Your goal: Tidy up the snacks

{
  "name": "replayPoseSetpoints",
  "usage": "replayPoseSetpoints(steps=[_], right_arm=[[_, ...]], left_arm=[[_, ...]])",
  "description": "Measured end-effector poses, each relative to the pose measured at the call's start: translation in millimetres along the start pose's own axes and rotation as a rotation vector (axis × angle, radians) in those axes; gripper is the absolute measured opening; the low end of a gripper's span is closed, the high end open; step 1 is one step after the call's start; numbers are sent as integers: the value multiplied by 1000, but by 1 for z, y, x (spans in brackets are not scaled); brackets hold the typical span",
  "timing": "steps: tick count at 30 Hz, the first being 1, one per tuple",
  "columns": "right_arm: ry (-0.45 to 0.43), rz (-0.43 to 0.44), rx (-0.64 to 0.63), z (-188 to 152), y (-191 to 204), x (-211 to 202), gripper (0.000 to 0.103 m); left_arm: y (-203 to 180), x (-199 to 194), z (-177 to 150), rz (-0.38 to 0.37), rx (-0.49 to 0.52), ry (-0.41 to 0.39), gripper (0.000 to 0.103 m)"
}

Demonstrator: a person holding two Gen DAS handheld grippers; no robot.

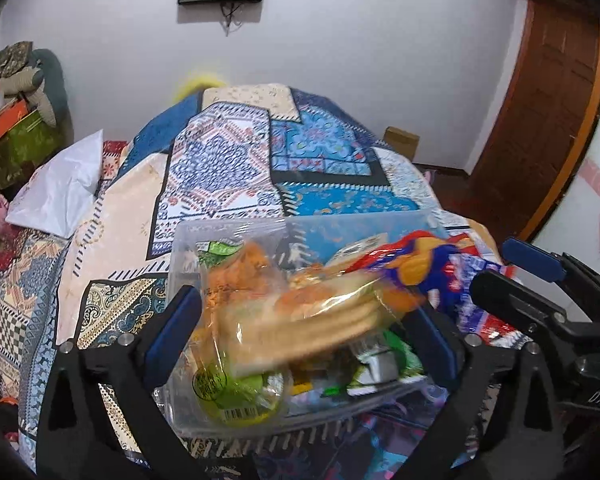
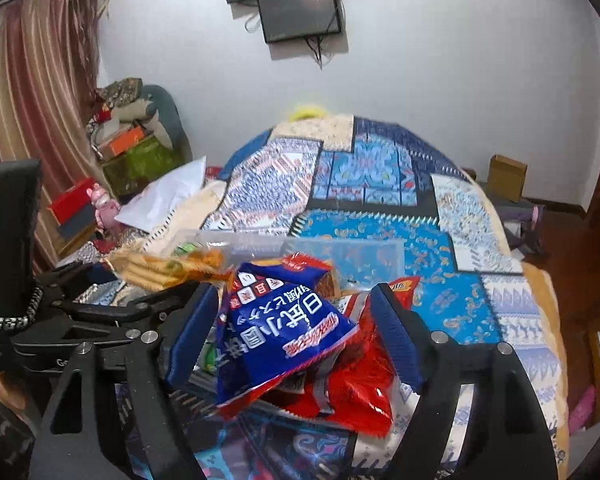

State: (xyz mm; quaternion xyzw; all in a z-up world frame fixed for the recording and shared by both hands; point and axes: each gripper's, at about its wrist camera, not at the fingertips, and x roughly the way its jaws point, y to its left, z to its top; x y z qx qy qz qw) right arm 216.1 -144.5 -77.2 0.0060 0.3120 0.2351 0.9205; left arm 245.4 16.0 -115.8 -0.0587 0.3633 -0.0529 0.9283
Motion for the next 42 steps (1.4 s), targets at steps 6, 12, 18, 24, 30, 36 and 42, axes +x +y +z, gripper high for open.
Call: replayPoseSetpoints(steps=[6,12,18,24,30,36,42], right_arm=[[-38,17,5,6,2,-28,76],[-130,31,22,13,6,-73,76],[-240,56,20,19,18,-129,76],[-303,50,-24,16,37,-166,86],[-322,36,-26,4,45,-182,100],[-320,30,-17,-3,46,-185,103],[-313,21,-22,-9,47,-186,103]], left_arm=[[-10,-34,6,11,31,-60,101],[-16,-99,6,-4,5,-181,101],[-29,-173,0,15,30,-343,101],[-42,-221,-12,31,75,-430,102],[-45,-240,-28,44,67,-449,103],[-45,-245,-40,47,57,-444,103],[-46,-247,-45,47,56,-446,103]])
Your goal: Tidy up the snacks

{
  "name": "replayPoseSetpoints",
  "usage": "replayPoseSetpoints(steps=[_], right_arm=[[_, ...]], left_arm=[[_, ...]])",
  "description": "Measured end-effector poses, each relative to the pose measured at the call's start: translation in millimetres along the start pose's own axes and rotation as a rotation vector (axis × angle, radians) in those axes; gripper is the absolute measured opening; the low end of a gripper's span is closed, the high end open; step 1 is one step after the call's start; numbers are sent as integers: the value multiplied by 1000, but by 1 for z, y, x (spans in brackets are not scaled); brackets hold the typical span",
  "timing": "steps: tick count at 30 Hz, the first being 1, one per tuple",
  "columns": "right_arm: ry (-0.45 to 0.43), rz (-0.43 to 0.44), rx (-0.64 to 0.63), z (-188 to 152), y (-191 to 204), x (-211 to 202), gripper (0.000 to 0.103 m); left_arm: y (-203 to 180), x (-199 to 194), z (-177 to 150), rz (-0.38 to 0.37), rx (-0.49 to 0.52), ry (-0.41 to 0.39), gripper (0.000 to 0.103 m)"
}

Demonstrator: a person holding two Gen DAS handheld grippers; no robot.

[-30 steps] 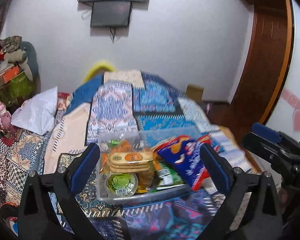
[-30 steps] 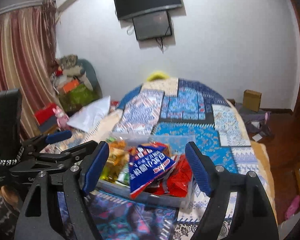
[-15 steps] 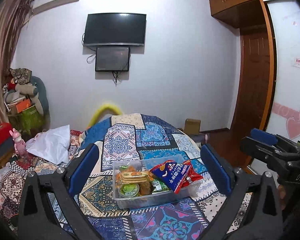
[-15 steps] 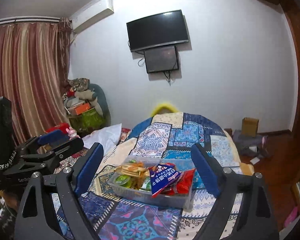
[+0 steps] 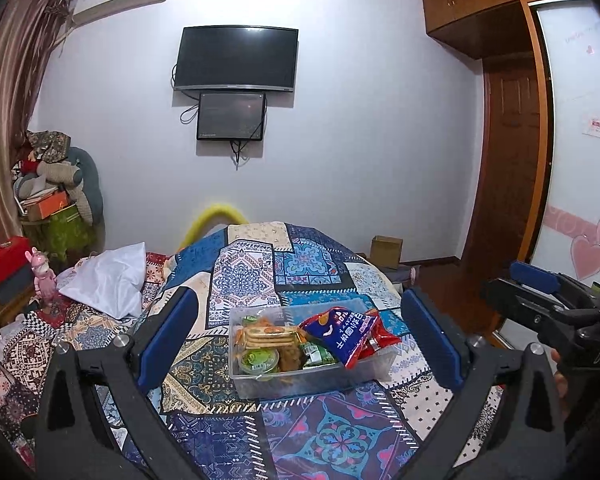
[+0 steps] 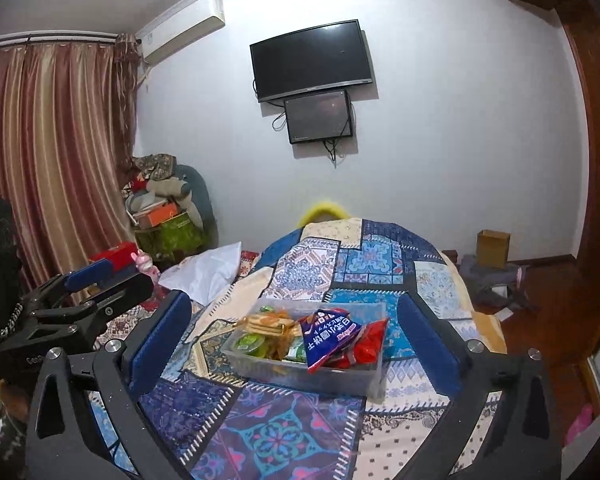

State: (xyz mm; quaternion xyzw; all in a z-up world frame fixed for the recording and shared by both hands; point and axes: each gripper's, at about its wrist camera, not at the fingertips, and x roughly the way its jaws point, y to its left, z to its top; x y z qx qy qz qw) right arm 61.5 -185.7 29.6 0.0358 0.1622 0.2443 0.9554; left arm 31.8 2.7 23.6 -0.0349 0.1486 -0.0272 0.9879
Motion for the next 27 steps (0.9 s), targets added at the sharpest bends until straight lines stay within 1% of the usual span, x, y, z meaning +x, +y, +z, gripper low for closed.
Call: replayPoseSetpoints(steps=[17,27], right_arm=[[15,-5,5,-5,-1,0,103],[19,-13,2,-5,-2,-1,103]], left_arm=[[-4,-1,-4,0,14,1,103],[-4,1,-5,-7,4,11,103]])
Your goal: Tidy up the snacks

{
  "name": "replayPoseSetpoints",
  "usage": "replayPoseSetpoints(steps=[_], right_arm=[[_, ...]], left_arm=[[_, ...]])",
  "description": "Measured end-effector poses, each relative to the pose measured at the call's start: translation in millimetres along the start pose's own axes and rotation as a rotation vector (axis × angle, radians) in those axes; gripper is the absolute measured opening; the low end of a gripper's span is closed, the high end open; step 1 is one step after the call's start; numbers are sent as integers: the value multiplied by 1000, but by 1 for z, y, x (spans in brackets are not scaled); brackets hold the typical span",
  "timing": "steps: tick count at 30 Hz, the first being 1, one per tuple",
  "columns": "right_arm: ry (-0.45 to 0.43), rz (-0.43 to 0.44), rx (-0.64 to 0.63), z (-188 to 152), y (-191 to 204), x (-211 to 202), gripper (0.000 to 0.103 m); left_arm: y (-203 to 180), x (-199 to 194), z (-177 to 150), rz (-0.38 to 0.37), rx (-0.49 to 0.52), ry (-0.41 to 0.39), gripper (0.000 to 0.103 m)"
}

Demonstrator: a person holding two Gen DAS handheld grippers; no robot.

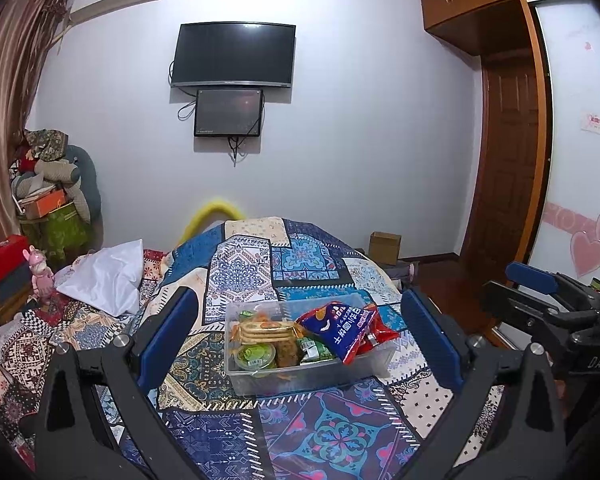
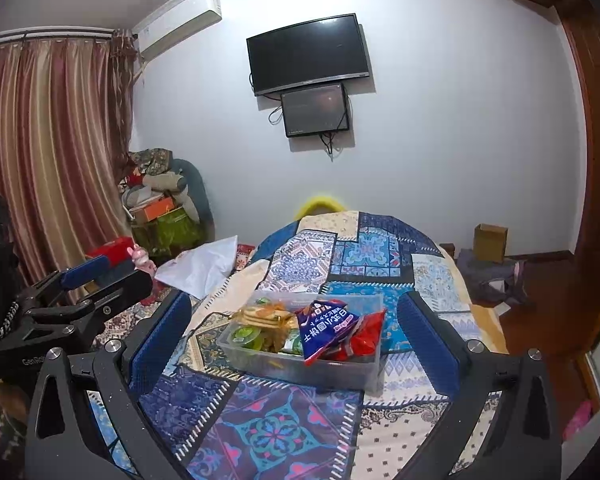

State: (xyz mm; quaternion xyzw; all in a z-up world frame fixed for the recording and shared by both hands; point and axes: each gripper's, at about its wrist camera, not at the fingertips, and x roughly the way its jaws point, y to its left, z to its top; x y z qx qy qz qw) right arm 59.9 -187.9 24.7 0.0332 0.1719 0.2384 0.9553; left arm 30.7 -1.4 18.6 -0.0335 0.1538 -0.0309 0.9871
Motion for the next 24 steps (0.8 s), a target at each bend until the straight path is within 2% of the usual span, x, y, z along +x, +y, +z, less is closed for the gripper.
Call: replayPoseSetpoints(steps=[24], right_arm=[[13,-36,-2,-4,-1,3,103]], left_arm=[[2,4,-2,-9,-7,15,103]])
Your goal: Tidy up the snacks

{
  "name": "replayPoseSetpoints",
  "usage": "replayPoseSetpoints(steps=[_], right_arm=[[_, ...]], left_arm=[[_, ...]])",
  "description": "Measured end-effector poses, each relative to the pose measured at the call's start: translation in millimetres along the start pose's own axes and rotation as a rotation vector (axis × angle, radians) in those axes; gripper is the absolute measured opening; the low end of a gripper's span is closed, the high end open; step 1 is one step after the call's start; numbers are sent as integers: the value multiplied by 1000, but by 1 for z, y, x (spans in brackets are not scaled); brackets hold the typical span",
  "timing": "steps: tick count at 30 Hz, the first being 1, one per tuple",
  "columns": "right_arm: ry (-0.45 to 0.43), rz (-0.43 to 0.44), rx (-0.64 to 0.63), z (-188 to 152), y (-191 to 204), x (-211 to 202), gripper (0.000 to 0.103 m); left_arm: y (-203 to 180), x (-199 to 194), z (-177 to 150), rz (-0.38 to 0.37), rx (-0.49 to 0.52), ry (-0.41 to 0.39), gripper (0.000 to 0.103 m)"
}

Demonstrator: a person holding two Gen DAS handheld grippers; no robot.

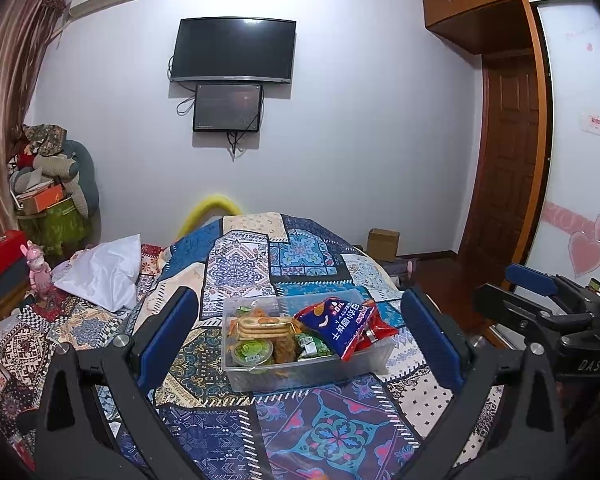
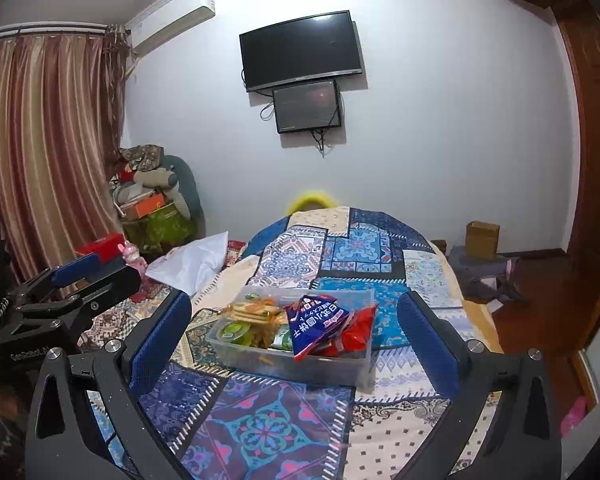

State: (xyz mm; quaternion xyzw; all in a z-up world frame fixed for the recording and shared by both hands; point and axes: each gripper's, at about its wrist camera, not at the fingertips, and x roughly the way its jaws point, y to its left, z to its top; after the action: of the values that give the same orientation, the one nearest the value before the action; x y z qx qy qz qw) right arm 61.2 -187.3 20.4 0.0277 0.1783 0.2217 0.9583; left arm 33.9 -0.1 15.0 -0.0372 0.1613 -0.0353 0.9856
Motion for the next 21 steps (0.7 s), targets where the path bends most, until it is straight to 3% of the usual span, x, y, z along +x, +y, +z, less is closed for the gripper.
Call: replayPoseSetpoints(steps=[21], right_arm=[[11,-4,-5,0,-1,4,103]], left_arm=[[-3,-4,-4,-30,21,0,103]])
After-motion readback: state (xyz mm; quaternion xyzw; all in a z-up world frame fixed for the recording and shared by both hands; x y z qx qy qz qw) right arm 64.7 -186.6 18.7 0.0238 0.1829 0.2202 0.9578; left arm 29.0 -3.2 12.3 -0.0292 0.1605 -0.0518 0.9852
